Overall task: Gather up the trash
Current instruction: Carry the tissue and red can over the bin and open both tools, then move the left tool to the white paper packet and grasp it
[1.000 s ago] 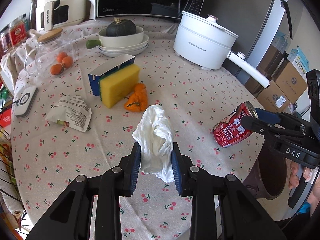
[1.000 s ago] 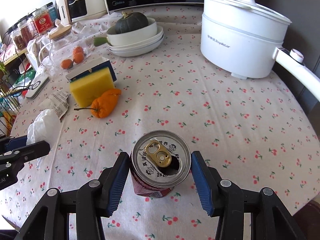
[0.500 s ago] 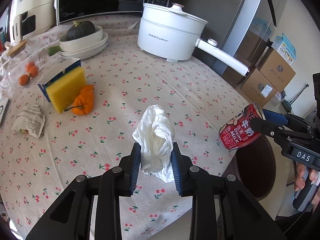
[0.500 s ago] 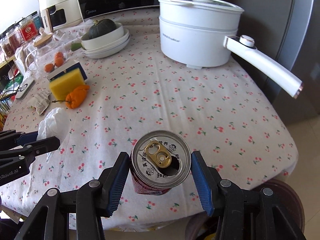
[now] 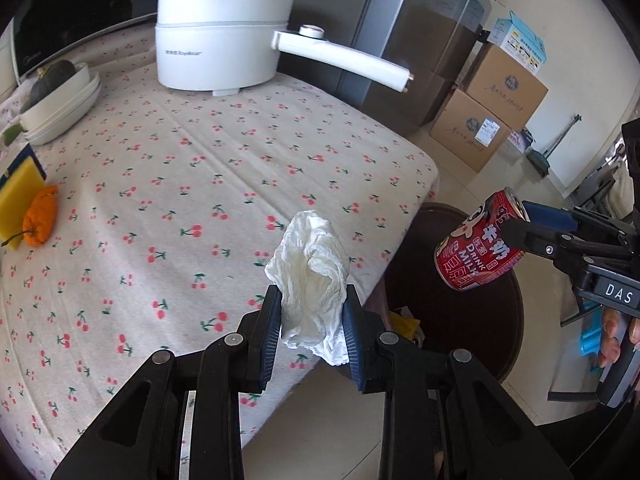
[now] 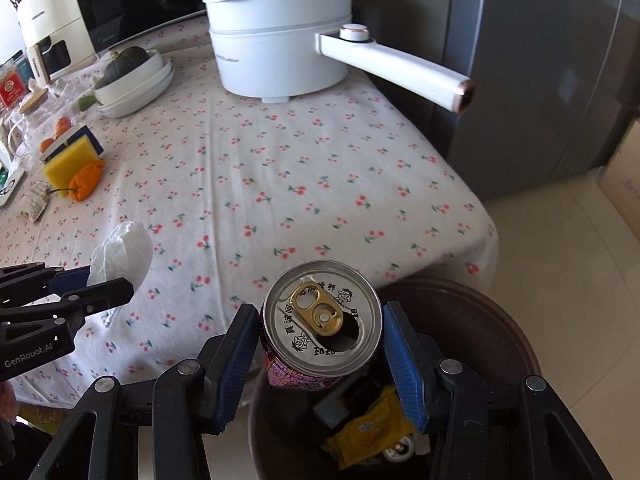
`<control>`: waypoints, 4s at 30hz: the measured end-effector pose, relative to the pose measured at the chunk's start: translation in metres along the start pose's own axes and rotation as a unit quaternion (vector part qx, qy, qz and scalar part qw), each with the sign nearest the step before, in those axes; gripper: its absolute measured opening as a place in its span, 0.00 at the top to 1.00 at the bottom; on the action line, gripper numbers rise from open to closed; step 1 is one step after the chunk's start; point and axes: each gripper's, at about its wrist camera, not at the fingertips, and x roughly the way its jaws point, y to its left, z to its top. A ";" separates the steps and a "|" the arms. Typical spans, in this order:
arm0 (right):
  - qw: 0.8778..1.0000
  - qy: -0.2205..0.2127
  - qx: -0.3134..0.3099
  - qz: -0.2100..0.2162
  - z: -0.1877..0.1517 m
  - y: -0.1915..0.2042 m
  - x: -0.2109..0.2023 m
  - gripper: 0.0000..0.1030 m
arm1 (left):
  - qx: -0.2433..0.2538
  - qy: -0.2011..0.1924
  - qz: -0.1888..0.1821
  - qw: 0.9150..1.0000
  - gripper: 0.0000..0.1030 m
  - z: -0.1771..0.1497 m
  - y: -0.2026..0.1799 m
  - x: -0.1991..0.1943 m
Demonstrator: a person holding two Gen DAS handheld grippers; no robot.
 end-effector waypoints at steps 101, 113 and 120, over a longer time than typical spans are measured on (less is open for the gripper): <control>0.992 0.058 -0.088 0.065 0.069 0.209 0.146 0.09 | -0.090 0.002 0.219 0.972 0.01 -0.011 0.357 -0.040; 0.991 0.042 -0.093 0.082 0.081 0.272 0.183 0.09 | -0.106 -0.049 0.175 0.978 0.20 -0.021 0.369 -0.049; 0.989 0.010 -0.107 0.098 0.087 0.315 0.195 0.08 | -0.125 -0.079 0.155 0.977 0.21 -0.027 0.372 -0.071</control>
